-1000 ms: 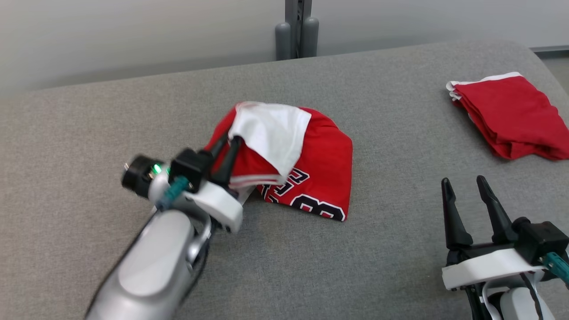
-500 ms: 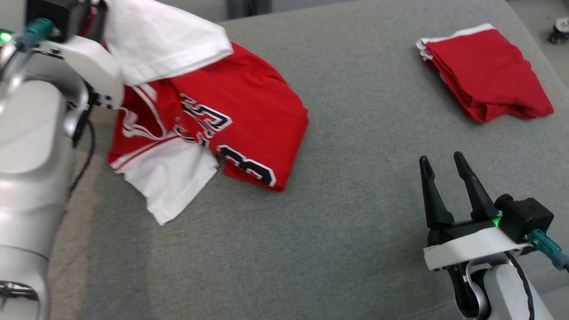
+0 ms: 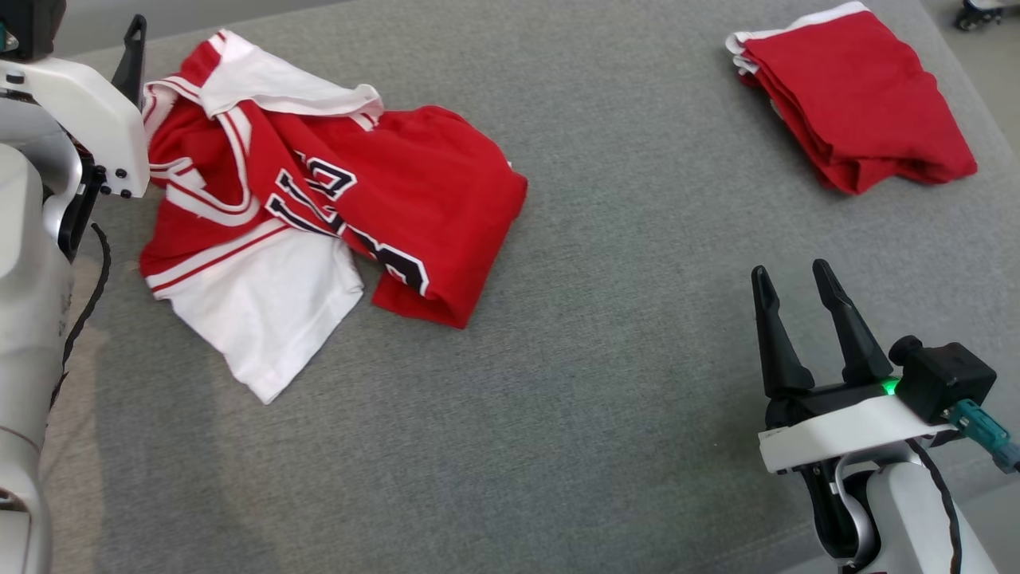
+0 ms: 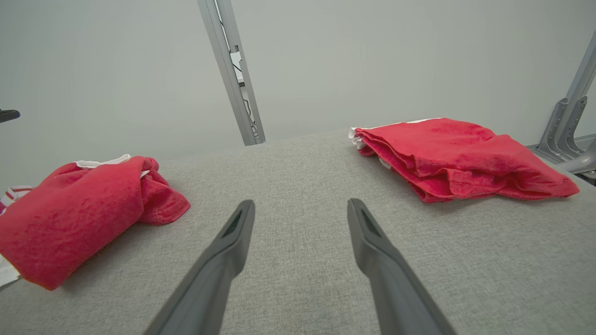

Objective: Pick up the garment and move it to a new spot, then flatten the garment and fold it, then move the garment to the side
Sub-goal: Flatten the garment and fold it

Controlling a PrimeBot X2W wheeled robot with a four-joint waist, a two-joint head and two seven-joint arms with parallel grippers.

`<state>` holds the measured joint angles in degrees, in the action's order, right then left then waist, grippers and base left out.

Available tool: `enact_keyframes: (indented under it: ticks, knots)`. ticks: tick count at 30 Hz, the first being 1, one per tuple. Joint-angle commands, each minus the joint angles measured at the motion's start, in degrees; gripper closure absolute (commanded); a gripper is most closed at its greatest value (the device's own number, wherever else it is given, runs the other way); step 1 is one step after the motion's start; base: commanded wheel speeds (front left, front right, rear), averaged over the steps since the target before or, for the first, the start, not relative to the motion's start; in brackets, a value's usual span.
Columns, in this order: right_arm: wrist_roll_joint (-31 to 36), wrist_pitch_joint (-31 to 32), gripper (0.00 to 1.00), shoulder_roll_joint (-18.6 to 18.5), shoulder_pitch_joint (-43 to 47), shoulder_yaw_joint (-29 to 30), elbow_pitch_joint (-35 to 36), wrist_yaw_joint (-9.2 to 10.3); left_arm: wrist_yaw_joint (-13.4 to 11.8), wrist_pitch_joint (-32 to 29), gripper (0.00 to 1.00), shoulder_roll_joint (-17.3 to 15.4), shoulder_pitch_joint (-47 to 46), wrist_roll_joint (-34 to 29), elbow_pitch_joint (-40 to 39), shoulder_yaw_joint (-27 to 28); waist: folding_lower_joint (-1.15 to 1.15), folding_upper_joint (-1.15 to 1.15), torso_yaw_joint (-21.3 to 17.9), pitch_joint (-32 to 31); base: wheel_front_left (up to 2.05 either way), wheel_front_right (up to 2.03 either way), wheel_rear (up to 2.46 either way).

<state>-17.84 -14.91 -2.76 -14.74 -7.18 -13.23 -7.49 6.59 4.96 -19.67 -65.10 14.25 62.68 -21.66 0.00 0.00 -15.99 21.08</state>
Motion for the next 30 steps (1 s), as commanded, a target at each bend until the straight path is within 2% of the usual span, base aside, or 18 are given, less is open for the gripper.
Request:
enact_keyframes:
  ticks: [1, 10, 17, 21, 30]
  knots:
    - [0.3, -0.4, 0.00, -0.3, -0.4, 0.3, 0.0, -0.01, 0.3, 0.7, 0.00, 0.3, -0.5, 0.7, 0.3, -0.4, 0.00, 0.00, 1.6, -1.3, 0.00, 0.00, 0.00]
    - [2.3, -0.4, 0.00, -0.3, 1.2, 1.6, -0.7, -0.01, 0.8, 2.2, 0.00, 5.0, 5.4, 3.8, 0.4, -3.9, 0.00, 0.00, 7.5, -6.7, 0.00, 0.00, 0.00]
    - [3.4, -0.4, 0.00, -0.3, 3.4, 3.1, -1.0, -0.01, 0.8, 2.8, 0.00, 8.3, 15.3, 9.5, -1.8, -6.3, 0.00, 0.00, 10.8, -10.7, 0.00, 0.00, 0.00]
    - [3.6, -0.4, 0.00, -0.3, 4.5, 3.4, -0.8, -0.01, 0.8, 3.4, 0.00, 9.7, 21.0, 11.2, -2.1, -6.7, 0.00, 0.00, 11.5, -11.6, 0.00, 0.00, 0.00]
    - [4.1, -0.4, 0.00, -0.3, 5.1, 3.4, -0.6, -0.01, -1.3, 3.1, 0.00, 13.4, 29.5, 14.2, -2.3, -6.2, 0.00, 0.00, 11.3, -12.1, 0.00, 0.00, 0.00]
